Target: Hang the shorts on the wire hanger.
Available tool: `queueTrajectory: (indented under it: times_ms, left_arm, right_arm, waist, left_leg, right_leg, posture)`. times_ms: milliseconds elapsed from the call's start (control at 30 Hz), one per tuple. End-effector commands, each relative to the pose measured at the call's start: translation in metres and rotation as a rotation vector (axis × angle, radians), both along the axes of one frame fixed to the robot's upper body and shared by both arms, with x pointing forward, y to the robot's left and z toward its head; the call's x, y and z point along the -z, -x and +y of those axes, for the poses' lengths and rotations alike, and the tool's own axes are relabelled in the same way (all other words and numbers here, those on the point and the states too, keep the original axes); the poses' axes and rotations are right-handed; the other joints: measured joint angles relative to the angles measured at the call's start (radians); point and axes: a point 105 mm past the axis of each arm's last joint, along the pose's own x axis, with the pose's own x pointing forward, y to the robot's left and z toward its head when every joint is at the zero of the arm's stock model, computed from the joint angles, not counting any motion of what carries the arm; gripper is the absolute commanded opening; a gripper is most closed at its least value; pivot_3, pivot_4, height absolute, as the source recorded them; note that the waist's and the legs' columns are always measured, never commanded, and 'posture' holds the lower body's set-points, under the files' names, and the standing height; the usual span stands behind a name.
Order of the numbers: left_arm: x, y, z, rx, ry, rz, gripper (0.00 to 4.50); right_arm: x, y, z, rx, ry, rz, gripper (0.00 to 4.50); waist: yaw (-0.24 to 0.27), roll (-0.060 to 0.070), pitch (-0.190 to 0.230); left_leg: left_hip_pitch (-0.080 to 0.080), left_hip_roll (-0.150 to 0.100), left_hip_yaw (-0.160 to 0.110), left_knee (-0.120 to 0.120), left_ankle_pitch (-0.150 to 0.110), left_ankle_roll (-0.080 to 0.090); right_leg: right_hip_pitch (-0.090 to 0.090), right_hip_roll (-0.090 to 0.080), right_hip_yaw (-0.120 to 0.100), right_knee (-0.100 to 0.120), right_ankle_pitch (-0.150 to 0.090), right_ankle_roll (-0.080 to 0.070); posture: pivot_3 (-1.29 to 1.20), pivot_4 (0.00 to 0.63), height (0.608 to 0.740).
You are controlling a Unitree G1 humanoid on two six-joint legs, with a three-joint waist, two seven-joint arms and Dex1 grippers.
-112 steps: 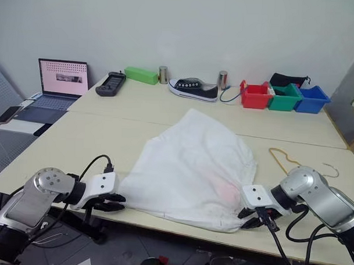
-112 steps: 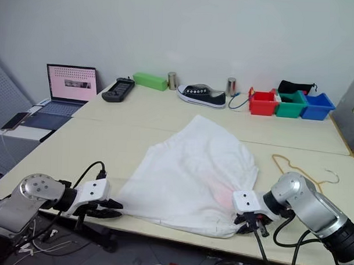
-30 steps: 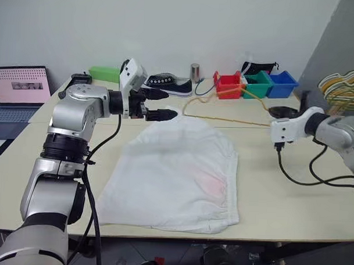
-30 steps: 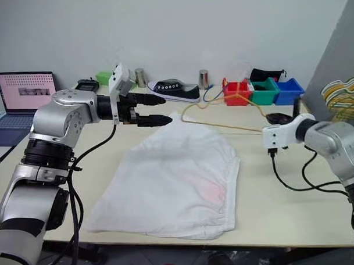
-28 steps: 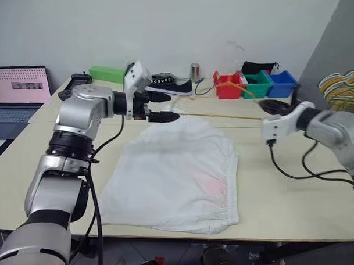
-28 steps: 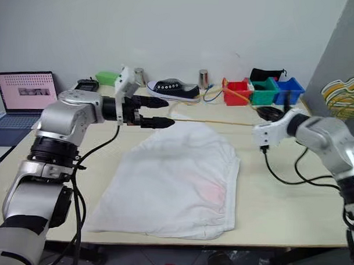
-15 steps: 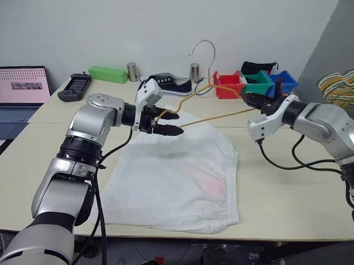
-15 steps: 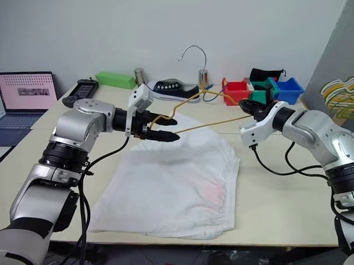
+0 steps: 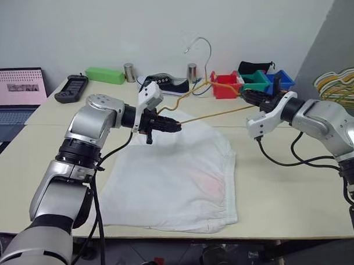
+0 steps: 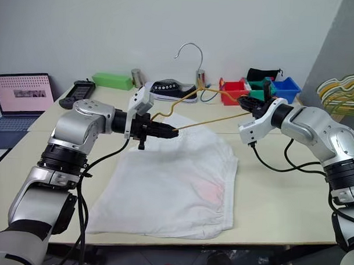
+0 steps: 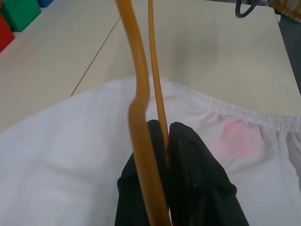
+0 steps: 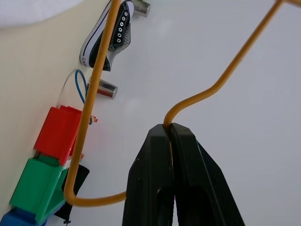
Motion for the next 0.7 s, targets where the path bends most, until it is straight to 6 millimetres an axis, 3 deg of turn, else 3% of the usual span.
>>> queueTrajectory:
  times_ms: [33,167,300,500,700]
  left_arm:
    - [-0.009,-0.002,0.002,-0.007,-0.029,-0.067,0.03]
    - [-0.008,-0.009,0.004,-0.042,-0.068,-0.138,0.03]
    - [-0.008,-0.021,0.010,-0.099,-0.142,-0.283,0.00]
    - [-0.010,-0.028,0.014,-0.126,-0.253,-0.532,0.00]
    - [-0.022,-0.020,0.002,-0.051,-0.320,-0.776,0.00]
  right_arm:
    - [-0.023,0.003,0.006,-0.026,-0.040,-0.068,0.00]
    - [-0.009,0.004,0.006,-0.015,-0.068,0.040,0.00]
    - [0.008,0.006,0.000,0.045,-0.129,0.236,0.82]
    - [0.005,0.013,-0.008,0.130,-0.239,0.453,2.19]
    - [0.004,0.008,-0.006,0.201,-0.419,0.633,3.58]
  waist:
    - [0.000,0.000,0.000]
    - [0.000,0.000,0.000]
    - [-0.001,0.000,0.000]
    - [-0.002,0.000,0.000]
    - [-0.001,0.000,0.000]
  left_leg:
    - [0.000,0.000,0.000,0.000,0.000,0.000]
    - [0.000,0.000,0.000,0.001,0.000,0.000]
    - [0.001,0.000,0.000,0.002,0.000,0.000]
    - [0.001,0.000,0.000,0.003,0.000,0.000]
    - [0.001,0.001,-0.001,0.003,0.000,0.000]
  right_leg:
    - [0.000,0.000,0.000,0.000,0.000,0.000]
    - [0.000,0.000,0.000,0.002,0.000,0.000]
    - [0.001,0.000,0.000,0.002,0.000,0.000]
    - [0.000,0.000,0.000,0.004,0.000,0.001]
    - [0.000,0.000,0.000,0.005,0.000,0.001]
  posture:
    - [-0.31,0.029,0.740]
    - [-0.32,0.032,0.740]
    - [-0.32,0.035,0.740]
    - [-0.32,0.041,0.740]
    - [-0.31,0.043,0.740]
